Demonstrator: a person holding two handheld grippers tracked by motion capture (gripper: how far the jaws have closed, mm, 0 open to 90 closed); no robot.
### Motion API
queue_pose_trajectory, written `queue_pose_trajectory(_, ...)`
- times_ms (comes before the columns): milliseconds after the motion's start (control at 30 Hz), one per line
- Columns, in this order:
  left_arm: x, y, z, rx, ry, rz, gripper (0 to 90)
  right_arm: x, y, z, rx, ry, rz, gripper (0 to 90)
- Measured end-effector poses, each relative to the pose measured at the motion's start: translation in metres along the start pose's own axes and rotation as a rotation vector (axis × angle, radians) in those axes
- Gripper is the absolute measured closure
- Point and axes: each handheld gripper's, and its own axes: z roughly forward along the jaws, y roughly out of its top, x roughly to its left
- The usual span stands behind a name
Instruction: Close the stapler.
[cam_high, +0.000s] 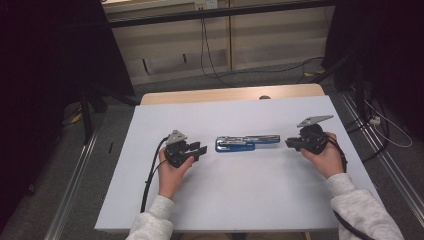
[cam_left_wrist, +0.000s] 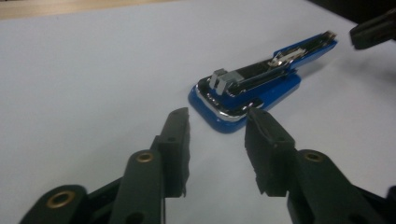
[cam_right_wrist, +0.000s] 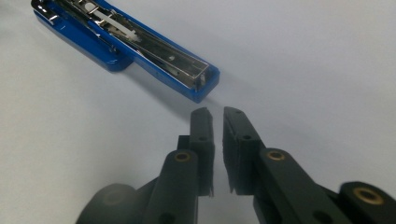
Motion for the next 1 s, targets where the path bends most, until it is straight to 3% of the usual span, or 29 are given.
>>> queue_pose_trajectory(133,0.002,0.005,0.004,0.007,0.019,-0.032,77.6,-0.001,-0.001,0.005,0.011,-0.007,-0.005,88.6)
queue_pose_trajectory(467,-0.001,0.010,0.033,0.088,0.019,0.003,87.8,0.001,0.000,0.013,0.011,-0.013,0.001,90.0)
queue_pose_trajectory(800,0.010,0.012,0.046,0.107,0.051,-0.026,90.0,-0.001,-0.002,0.017,0.024,-0.020,-0.008,90.0)
queue_pose_trajectory(1000,0.006,0.012,0.058,0.137,0.042,0.000,90.0,-0.004,-0.002,0.017,0.012,-0.014,0.001,90.0)
